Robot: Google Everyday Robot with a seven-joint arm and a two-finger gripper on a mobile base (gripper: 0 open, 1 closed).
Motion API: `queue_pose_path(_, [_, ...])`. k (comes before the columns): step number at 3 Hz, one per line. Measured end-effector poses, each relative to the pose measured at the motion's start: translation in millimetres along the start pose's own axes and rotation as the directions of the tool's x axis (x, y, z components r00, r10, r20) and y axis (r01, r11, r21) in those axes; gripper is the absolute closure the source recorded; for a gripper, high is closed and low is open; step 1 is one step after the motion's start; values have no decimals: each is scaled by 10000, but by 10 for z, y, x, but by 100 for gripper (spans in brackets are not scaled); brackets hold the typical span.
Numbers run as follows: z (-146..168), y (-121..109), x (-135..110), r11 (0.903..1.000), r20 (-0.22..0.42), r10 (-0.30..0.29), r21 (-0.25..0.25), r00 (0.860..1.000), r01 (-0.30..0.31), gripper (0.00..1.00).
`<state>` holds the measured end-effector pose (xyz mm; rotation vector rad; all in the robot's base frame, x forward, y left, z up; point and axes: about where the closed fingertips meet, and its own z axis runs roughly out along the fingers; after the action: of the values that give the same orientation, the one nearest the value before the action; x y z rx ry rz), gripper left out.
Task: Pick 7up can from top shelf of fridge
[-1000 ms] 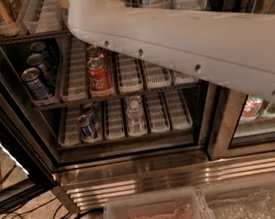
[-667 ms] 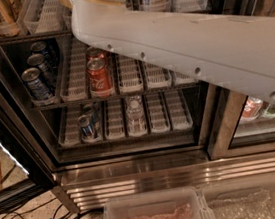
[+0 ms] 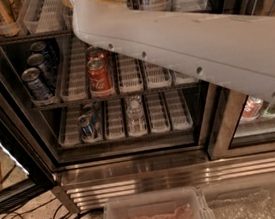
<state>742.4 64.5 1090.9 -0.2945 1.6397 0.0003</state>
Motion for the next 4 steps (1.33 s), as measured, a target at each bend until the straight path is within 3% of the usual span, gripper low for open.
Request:
queue_pose_path(1, [-89, -31, -135, 9994, -53, -24, -337, 10000, 22, 99])
queue_pose_path(3, [-508, -224, -366, 9953, -908, 155, -933, 9957, -240, 100])
queue_pose_path(4, [-865, -382, -262, 9942, -2107, 416, -879, 9767, -613, 100])
